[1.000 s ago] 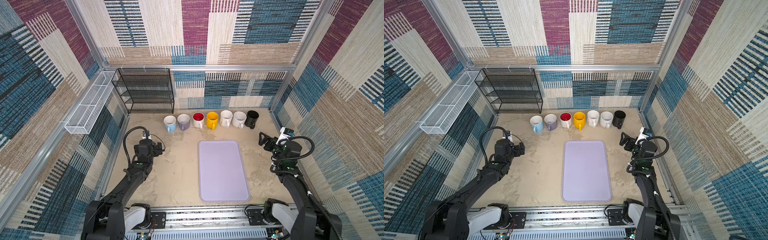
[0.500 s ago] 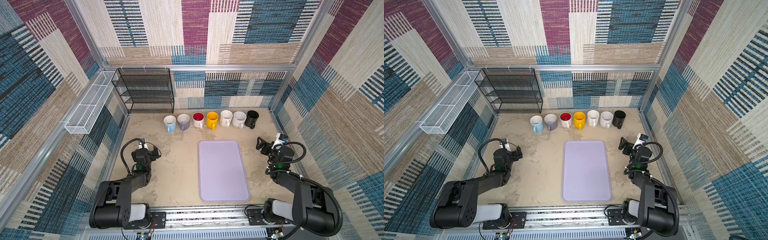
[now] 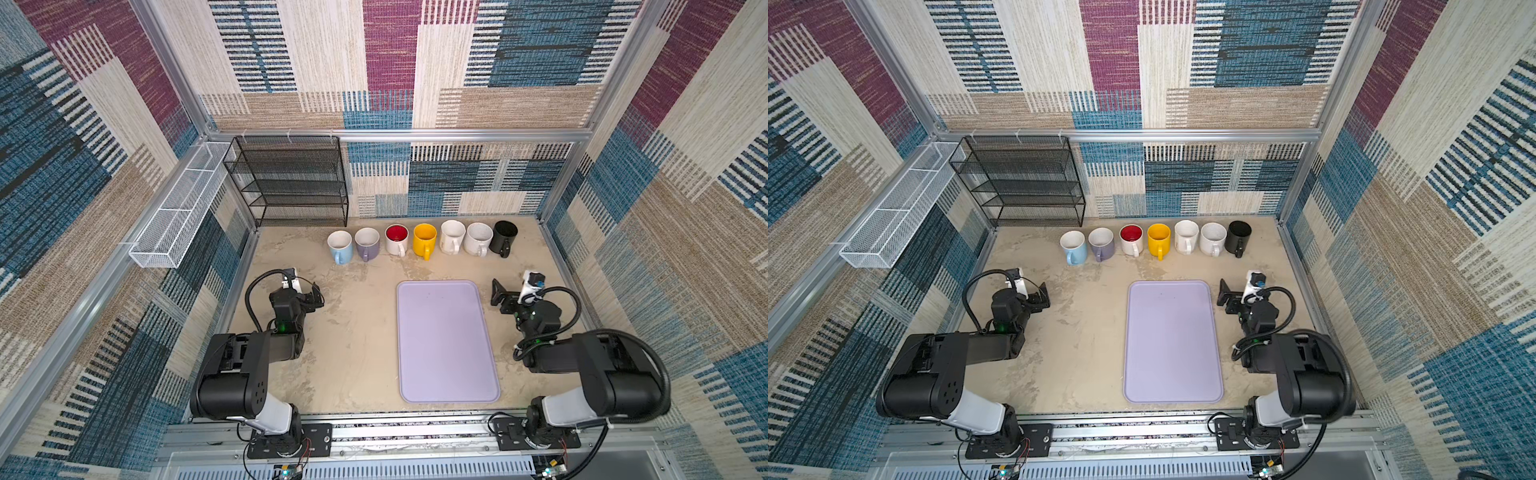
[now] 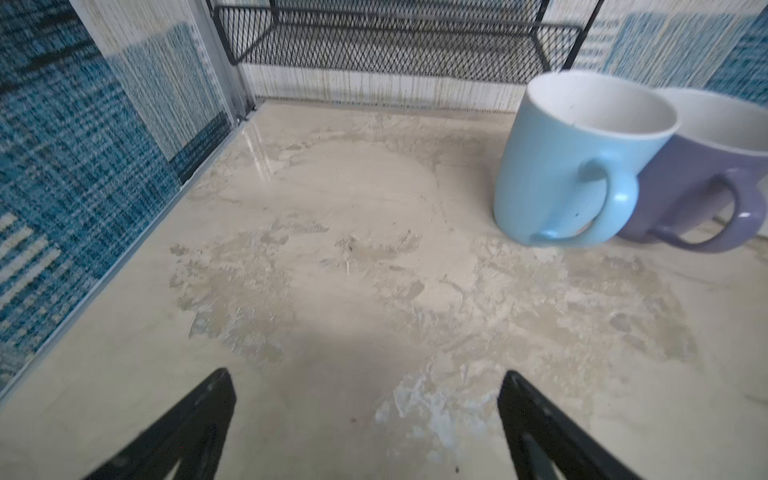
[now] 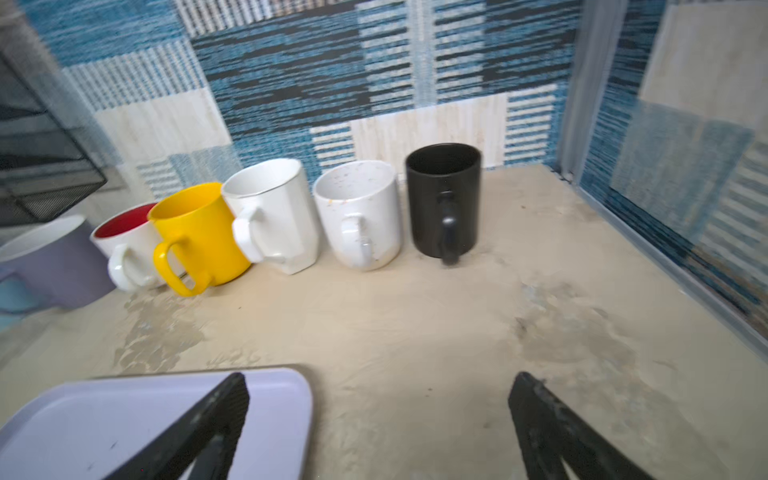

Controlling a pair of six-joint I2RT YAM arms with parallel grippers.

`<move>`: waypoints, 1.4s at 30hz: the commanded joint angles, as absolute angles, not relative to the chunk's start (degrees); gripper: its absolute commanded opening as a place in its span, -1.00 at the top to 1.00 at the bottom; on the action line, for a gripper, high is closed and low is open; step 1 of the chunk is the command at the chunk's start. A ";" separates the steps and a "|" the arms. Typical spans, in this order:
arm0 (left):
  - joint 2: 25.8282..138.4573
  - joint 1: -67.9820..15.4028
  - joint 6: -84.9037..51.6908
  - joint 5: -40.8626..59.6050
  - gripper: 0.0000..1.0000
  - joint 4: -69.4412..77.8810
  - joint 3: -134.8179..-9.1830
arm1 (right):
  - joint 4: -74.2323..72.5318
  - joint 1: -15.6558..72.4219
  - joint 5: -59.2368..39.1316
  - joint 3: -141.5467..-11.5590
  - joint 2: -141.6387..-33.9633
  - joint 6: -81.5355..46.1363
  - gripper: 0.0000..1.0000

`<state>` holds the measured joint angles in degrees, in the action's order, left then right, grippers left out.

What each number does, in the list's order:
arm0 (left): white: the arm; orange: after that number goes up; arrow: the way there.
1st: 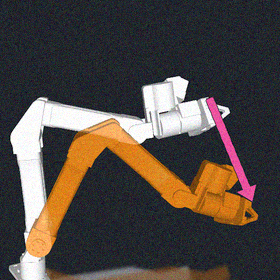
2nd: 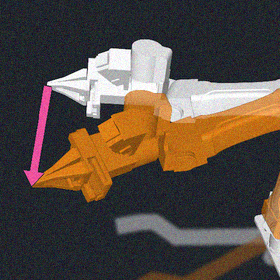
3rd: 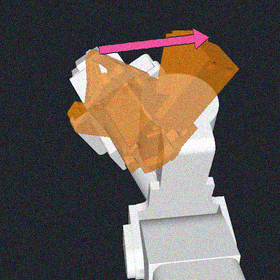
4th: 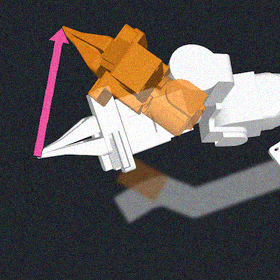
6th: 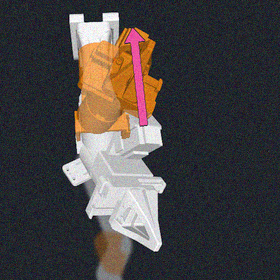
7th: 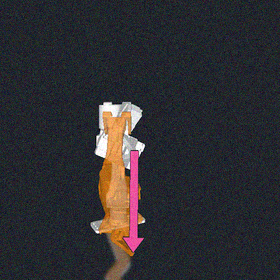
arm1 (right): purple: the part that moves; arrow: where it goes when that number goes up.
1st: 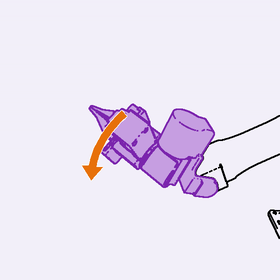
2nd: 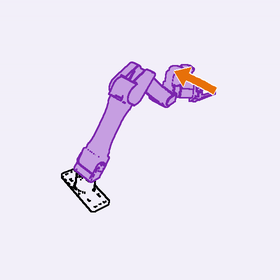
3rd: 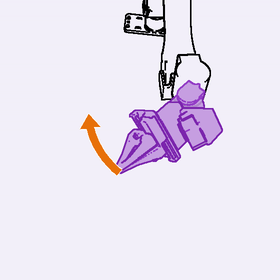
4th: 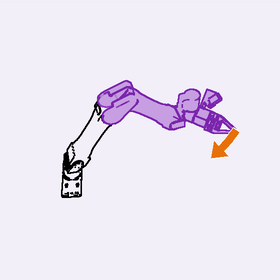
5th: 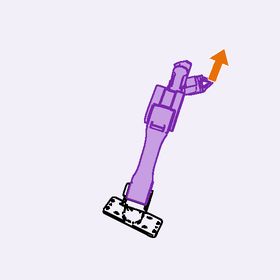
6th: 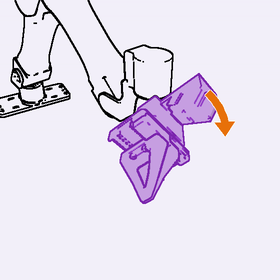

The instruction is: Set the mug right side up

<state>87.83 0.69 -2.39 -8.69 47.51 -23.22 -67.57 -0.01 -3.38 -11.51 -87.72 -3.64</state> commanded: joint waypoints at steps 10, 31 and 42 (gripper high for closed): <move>87.89 1.14 -2.41 -9.05 -0.98 49.36 -22.70 | -76.04 0.83 8.74 -10.90 -88.17 -0.67 -0.99; 88.33 1.23 0.01 -2.43 -0.98 46.51 -24.64 | -75.50 0.81 8.26 -11.01 -87.98 -0.61 -0.99; 88.41 1.21 0.09 -2.46 -0.98 46.57 -24.62 | -75.40 0.79 8.26 -11.14 -88.04 -0.54 -0.99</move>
<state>88.44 1.13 -1.48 -2.68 45.60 -24.34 -73.23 0.73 7.73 -11.07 -88.09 -1.21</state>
